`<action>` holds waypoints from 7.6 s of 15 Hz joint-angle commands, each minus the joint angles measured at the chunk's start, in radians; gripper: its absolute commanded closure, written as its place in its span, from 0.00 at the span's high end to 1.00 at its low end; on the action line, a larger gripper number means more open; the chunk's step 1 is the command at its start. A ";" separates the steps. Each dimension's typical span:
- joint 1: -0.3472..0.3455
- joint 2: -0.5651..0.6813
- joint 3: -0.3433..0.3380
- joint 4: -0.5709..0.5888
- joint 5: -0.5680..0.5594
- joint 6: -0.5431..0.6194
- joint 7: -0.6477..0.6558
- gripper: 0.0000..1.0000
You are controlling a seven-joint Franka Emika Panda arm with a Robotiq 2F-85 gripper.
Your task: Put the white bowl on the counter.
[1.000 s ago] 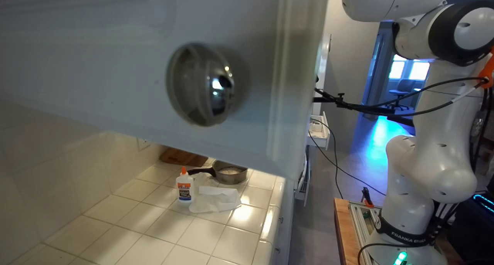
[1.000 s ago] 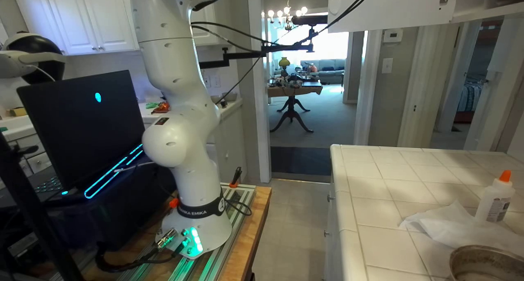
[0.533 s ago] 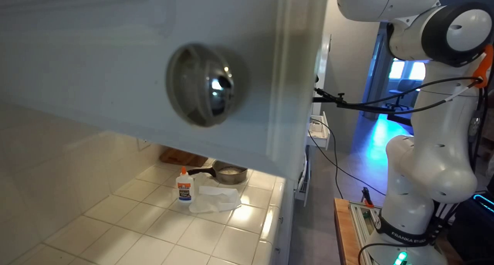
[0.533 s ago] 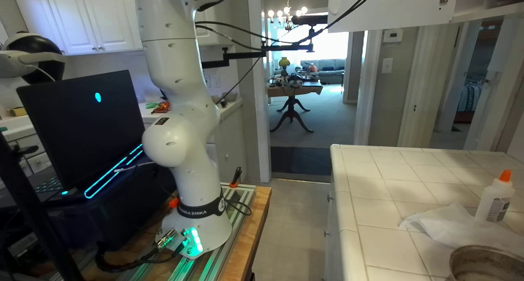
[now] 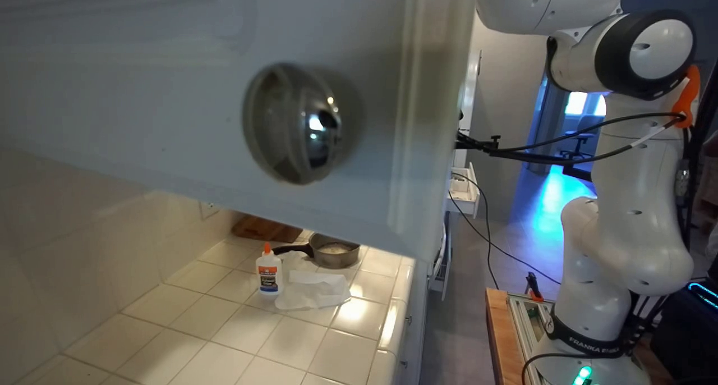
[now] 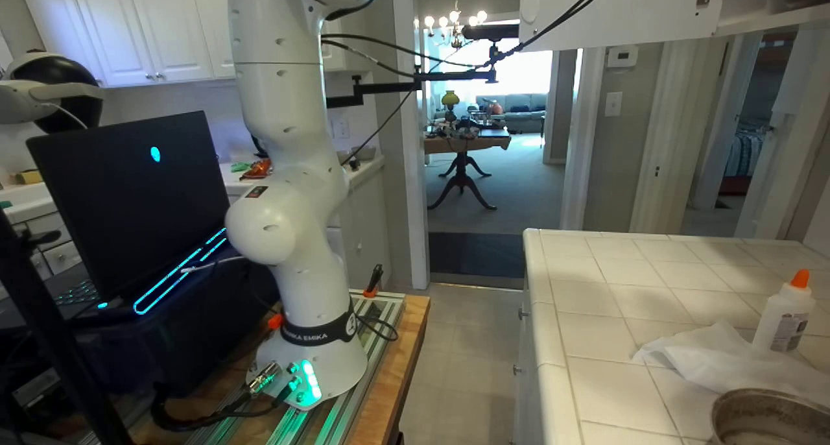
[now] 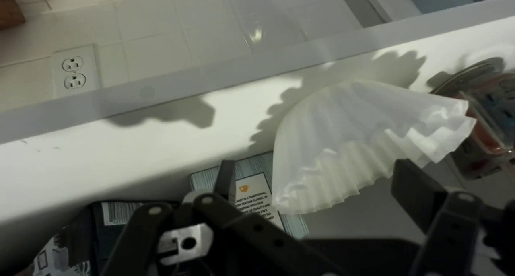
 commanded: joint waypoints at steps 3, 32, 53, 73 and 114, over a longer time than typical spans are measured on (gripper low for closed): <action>0.012 0.065 0.006 0.103 -0.074 -0.065 0.063 1.00; 0.006 -0.036 0.002 0.005 -0.044 -0.175 0.085 0.00; -0.024 -0.161 -0.020 -0.264 0.069 -0.247 0.058 0.00; -0.061 -0.116 -0.062 -0.459 0.115 -0.311 -0.114 0.00; -0.033 0.212 -0.020 -0.470 0.070 0.009 -0.097 0.00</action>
